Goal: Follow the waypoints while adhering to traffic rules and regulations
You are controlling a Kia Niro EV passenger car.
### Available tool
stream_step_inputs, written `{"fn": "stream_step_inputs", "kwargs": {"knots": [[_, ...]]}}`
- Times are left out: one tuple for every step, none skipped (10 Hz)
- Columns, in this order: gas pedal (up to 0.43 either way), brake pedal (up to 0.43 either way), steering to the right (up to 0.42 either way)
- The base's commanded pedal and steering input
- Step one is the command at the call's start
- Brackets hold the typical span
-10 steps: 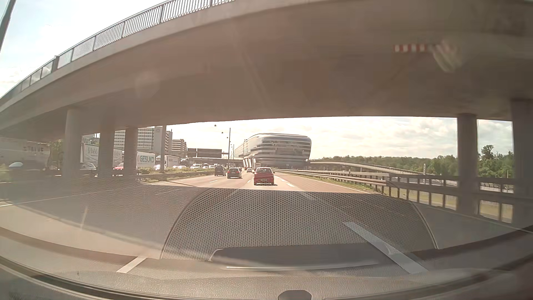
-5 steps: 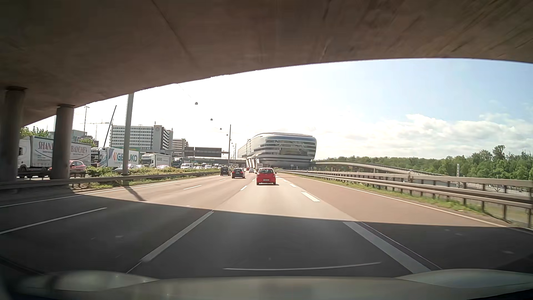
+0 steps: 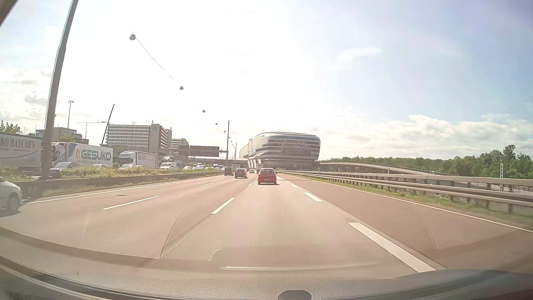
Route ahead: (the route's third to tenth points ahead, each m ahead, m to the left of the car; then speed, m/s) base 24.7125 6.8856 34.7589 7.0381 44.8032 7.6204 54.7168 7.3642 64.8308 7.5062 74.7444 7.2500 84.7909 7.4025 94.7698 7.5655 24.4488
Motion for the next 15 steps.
{"fn": "stream_step_inputs", "kwargs": {"knots": [[0.15, 0.0, -0.002], [0.15, 0.0, -0.002], [0.15, 0.0, -0.002], [0.15, 0.0, -0.003], [0.15, 0.0, -0.002], [0.15, 0.0, -0.002], [0.15, 0.0, -0.002], [0.15, 0.0, -0.002], [0.15, 0.0, -0.002], [0.15, 0.0, -0.002], [0.15, 0.0, -0.002], [0.15, 0.0, -0.002], [0.15, 0.0, -0.002], [0.15, 0.0, -0.001], [0.15, 0.0, 0.001]]}}
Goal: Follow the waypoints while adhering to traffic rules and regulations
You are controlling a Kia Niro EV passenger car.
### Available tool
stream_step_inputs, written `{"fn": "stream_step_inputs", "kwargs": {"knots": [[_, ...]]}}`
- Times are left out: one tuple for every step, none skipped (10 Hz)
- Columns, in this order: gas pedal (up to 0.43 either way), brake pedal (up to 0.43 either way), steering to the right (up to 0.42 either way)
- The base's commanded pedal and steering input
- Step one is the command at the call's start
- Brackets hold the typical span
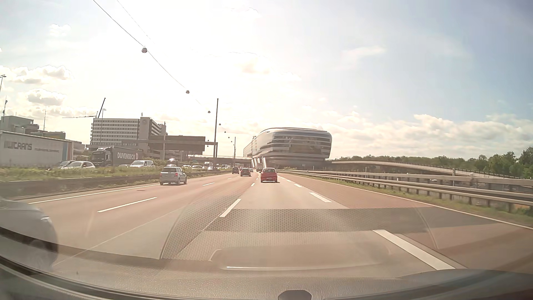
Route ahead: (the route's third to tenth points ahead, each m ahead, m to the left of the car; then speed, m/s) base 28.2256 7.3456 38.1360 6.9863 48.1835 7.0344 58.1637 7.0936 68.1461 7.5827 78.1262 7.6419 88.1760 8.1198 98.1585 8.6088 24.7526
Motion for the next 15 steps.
{"fn": "stream_step_inputs", "kwargs": {"knots": [[0.15, 0.0, 0.001], [0.15, 0.0, 0.002], [0.15, 0.0, 0.002], [0.15, 0.0, 0.002], [0.15, 0.0, 0.001], [0.15, 0.0, 0.001], [0.15, 0.0, 0.002], [0.15, 0.0, 0.003], [0.15, 0.0, 0.002], [0.15, 0.0, 0.001], [0.15, 0.0, 0.0], [0.15, 0.0, -0.001], [0.15, 0.0, -0.001], [0.15, 0.0, -0.001], [0.15, 0.0, -0.001]]}}
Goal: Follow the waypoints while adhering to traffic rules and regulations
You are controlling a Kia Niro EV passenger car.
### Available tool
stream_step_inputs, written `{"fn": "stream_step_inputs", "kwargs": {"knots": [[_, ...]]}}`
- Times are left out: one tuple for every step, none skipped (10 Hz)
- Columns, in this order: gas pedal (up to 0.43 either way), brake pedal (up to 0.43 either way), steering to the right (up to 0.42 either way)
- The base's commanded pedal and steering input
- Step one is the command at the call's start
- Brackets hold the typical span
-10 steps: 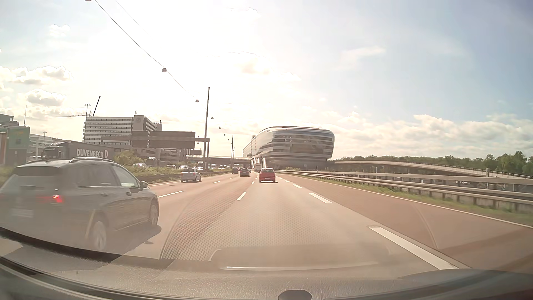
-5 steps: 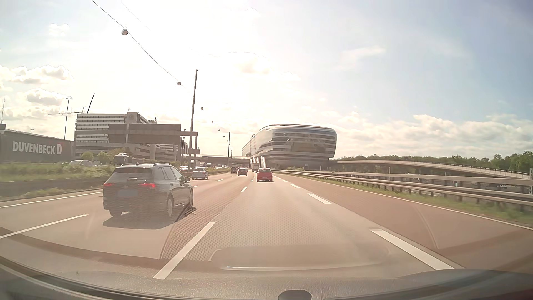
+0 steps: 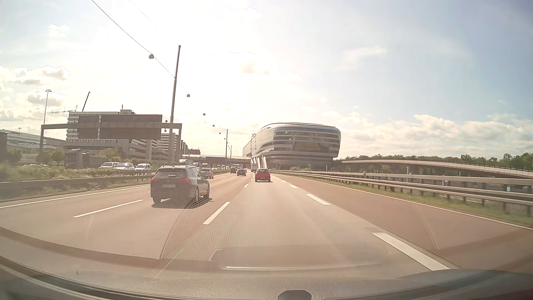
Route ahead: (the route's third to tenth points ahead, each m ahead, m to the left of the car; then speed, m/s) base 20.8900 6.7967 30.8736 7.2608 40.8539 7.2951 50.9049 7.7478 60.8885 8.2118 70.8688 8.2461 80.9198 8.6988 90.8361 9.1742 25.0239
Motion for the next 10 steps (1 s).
{"fn": "stream_step_inputs", "kwargs": {"knots": [[0.15, 0.0, -0.001], [0.15, 0.0, -0.001], [0.15, 0.0, -0.001], [0.15, 0.0, -0.001], [0.15, 0.0, -0.002], [0.15, 0.0, -0.001], [0.15, 0.0, -0.002], [0.15, 0.0, -0.002], [0.15, 0.0, -0.002], [0.15, 0.0, -0.003]]}}
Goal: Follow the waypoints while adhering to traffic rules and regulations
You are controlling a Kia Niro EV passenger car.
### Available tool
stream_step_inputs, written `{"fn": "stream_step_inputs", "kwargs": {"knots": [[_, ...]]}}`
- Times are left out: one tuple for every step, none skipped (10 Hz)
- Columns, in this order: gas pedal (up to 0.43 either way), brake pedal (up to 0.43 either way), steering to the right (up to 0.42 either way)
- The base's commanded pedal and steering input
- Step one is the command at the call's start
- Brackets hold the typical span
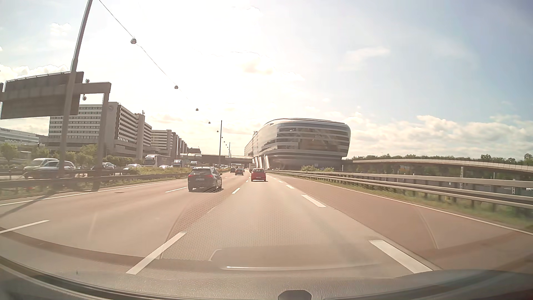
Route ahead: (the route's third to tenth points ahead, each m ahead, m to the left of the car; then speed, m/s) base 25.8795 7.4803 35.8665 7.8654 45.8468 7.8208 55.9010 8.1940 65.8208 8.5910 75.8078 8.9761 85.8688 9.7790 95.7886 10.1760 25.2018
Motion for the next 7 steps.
{"fn": "stream_step_inputs", "kwargs": {"knots": [[0.15, 0.0, -0.003], [0.15, 0.0, -0.003], [0.15, 0.0, -0.005], [0.15, 0.0, -0.007], [0.15, 0.0, -0.008], [0.15, 0.0, -0.008], [0.15, 0.0, -0.007]]}}
